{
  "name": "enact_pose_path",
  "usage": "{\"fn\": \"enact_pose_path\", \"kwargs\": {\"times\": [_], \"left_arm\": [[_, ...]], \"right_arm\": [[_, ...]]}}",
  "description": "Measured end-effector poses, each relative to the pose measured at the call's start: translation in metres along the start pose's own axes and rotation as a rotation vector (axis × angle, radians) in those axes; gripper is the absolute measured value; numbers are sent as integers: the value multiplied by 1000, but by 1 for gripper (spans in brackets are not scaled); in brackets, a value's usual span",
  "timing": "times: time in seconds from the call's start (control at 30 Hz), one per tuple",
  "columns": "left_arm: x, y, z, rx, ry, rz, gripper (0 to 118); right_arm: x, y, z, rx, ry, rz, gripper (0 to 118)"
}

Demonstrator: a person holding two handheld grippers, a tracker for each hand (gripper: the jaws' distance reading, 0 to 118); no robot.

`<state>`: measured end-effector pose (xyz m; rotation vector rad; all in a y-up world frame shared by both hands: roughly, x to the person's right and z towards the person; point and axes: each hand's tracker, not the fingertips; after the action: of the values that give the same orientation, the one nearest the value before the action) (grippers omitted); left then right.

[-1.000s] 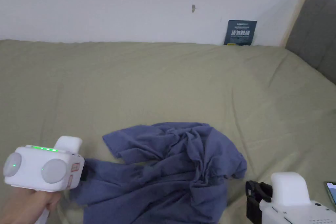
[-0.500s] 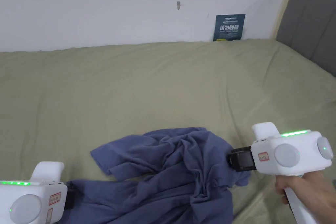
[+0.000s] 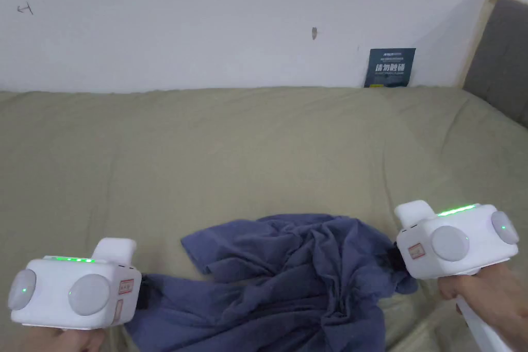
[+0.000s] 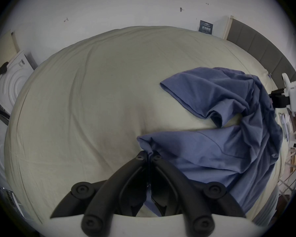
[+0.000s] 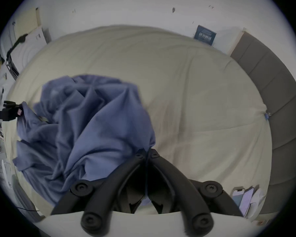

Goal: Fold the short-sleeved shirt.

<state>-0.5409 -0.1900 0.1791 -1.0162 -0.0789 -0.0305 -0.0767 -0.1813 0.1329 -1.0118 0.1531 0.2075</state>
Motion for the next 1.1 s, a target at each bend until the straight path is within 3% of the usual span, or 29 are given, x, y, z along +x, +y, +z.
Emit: {"fn": "enact_pose_path", "kwargs": {"times": [0.27, 0.6, 0.8, 1.1], "left_arm": [[-60, -4, 107, 130, 167, 85, 0], [-122, 9, 274, 364, 310, 211, 0], [-118, 27, 339, 469, 354, 209, 0], [-122, 72, 365, 544, 413, 208, 0]], "right_arm": [[45, 5, 140, 209, -15, -110, 2], [47, 11, 280, 417, -17, -76, 2], [44, 32, 325, 508, -53, -41, 2], [43, 76, 350, 573, -114, -35, 2]]}}
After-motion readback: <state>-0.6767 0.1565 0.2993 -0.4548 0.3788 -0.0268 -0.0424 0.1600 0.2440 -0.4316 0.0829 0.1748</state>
